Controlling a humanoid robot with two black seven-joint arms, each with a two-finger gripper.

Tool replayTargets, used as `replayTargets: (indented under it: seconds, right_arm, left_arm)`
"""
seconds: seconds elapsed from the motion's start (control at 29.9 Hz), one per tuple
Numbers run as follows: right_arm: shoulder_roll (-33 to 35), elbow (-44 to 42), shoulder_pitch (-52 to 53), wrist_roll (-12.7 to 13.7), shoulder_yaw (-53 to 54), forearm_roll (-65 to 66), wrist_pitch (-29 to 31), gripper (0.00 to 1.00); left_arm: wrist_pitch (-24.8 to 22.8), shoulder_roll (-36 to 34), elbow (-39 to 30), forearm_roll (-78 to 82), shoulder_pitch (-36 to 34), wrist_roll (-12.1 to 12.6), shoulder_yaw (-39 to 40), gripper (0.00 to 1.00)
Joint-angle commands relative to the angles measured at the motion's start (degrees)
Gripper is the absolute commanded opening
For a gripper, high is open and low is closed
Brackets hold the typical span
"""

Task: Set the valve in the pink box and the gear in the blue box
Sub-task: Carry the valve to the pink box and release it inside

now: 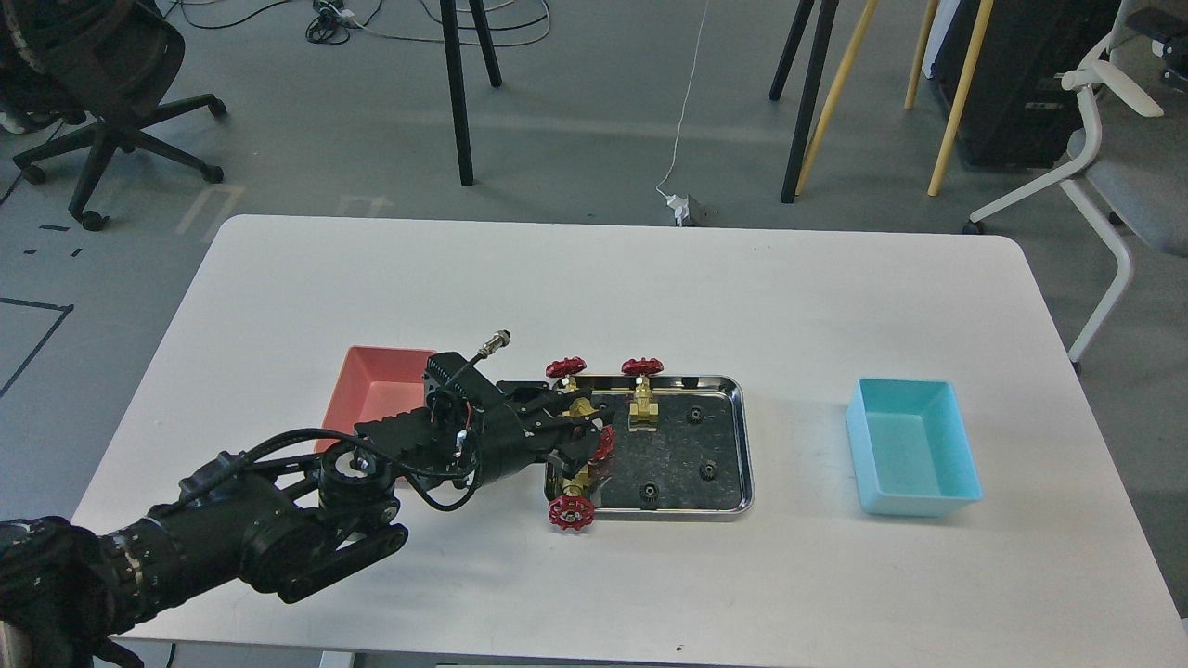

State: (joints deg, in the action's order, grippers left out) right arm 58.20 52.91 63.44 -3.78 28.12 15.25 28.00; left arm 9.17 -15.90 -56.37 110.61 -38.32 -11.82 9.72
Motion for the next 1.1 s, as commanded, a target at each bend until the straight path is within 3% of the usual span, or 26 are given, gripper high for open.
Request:
replayTargets:
  seconds: [0.0, 0.17, 0.47, 0.7, 1.07]
  right_arm:
    - [-0.19, -0.35, -0.07, 0.00, -0.08, 0.74, 0.00, 0.98]
    - [-0.28, -0.44, -0.07, 0.00, -0.08, 1.10, 0.00, 0.98]
    - [-0.37, -1.23, 0.19, -0.18, 0.01, 1.10, 0.00, 0.98]
    - [-0.46, -2.11, 0.02, -0.35, 0.01, 1.10, 0.00, 0.98]
    - [-0.72, -2.20, 0.37, -0.35, 0.01, 1.19, 0.00, 0.98]
  left_arm:
    - [-1.87, -4.12, -6.37, -4.69, -0.08, 0.48, 2.75, 0.21]
    - [-2.66, -12.99, -14.20, -9.45, 0.18, 0.92, 7.24, 0.21]
    - [0.06, -25.57, -15.36, -10.59, 4.48, 0.92, 8.21, 0.21]
    - [2.08, -28.48, -14.47, -11.91, 7.38, 2.33, 8.13, 0.21]
    - [4.89, -26.20, -7.09, -12.00, 10.90, 1.54, 7.95, 0.23]
